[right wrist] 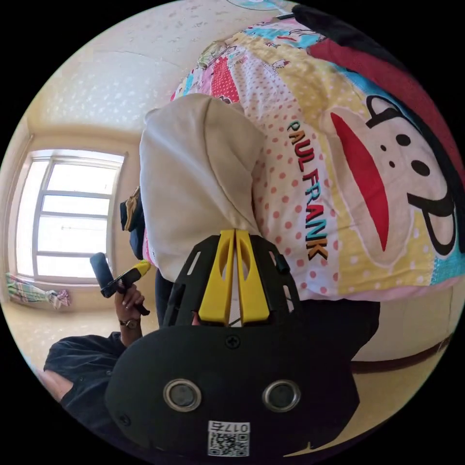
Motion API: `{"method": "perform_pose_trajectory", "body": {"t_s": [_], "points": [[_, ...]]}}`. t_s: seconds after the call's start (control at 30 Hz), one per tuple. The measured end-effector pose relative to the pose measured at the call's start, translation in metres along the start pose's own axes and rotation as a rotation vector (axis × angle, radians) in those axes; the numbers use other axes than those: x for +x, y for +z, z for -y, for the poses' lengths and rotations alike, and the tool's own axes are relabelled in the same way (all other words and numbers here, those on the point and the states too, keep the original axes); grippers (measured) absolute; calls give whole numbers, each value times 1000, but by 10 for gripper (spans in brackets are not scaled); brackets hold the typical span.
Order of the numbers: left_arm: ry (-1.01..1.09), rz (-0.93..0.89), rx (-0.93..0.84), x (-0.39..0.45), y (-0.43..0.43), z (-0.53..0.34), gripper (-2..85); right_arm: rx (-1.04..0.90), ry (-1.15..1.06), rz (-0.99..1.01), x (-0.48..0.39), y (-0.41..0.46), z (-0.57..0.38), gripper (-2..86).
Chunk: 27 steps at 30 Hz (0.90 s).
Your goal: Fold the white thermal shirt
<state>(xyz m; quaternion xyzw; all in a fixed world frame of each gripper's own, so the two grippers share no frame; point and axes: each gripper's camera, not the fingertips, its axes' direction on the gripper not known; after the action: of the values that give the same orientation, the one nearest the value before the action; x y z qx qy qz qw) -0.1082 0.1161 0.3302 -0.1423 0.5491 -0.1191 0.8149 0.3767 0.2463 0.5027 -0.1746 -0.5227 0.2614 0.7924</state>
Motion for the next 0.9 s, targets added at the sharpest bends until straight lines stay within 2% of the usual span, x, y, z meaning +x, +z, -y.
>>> {"method": "perform_pose_trajectory", "body": {"t_s": [0.07,0.13,0.17,0.2,0.23,0.37,0.5,0.53,0.6,0.67,0.73,0.8,0.9], "points": [[-68,-11,44,-20,-2,7,112,22,-13,12,7,-6,-3,7],[-126,-67,-53,-44,26,19,194,33,-24,-4,8,-12,-5,8],[-136,-86,-112,-49,38,22,194,35,-31,4,7,-18,-7,10],[-153,-120,-263,-57,66,26,194,25,-24,26,7,-21,-9,11],[-143,-107,-298,-60,78,28,181,-1,-14,107,10,-29,-15,14],[-217,-148,-257,-65,77,28,144,2,-25,440,29,-65,-53,40],[-305,-193,-235,-69,67,29,117,-74,52,431,53,-70,-86,105],[-316,-195,-229,-65,61,31,114,-92,79,426,61,-67,-94,157],[-320,-187,-220,-57,51,33,109,-95,102,483,74,-59,-103,233],[-303,-241,-226,-51,45,36,97,-94,134,644,89,-44,-108,276],[-313,-396,-288,-44,53,33,87,-59,137,765,91,-36,-108,265],[-311,-395,-329,-36,60,26,83,-32,141,802,90,-27,-104,236],[-267,-372,-353,-15,56,10,80,-10,129,843,82,-14,-93,245]]}}
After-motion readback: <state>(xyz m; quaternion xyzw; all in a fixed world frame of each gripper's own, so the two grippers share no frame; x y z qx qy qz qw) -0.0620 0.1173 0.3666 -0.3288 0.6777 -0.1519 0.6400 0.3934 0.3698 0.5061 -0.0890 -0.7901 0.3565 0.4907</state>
